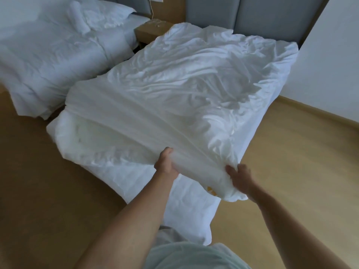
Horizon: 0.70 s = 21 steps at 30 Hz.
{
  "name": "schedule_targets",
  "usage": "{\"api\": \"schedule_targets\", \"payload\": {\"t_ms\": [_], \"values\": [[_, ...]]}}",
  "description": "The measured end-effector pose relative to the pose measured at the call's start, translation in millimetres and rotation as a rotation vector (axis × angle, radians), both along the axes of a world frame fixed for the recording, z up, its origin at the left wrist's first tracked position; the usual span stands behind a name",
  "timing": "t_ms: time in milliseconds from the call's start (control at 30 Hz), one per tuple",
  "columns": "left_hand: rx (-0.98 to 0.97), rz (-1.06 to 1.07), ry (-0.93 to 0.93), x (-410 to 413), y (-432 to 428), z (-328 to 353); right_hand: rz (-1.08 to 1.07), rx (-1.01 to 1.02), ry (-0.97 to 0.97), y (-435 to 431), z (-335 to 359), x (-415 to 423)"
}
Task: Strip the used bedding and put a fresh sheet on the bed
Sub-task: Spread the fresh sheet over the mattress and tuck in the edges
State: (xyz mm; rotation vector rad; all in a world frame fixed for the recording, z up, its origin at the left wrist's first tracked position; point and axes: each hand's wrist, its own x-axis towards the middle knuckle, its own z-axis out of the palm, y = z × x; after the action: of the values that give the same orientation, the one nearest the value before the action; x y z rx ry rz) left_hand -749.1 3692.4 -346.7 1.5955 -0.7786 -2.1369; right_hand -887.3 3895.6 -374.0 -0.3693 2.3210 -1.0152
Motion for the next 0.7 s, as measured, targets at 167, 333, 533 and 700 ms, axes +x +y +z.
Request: {"api": "schedule_targets", "payload": {"t_ms": [167, 333, 533, 700], "values": [[-0.114, 0.025, -0.315, 6, -25, -16, 0.231, 0.277, -0.028, -6, -27, 28], [-0.227, -0.130, -0.243, 9, -24, -12, 0.348, 0.226, 0.490, -54, -2, 71], [-0.258, -0.434, -0.210, 39, -54, 11, 0.491, 0.293, 0.629, -153, 13, 113], [0.044, 0.063, -0.125, 91, -165, 3, 0.591, 0.069, 0.831, -152, 3, 107]]}}
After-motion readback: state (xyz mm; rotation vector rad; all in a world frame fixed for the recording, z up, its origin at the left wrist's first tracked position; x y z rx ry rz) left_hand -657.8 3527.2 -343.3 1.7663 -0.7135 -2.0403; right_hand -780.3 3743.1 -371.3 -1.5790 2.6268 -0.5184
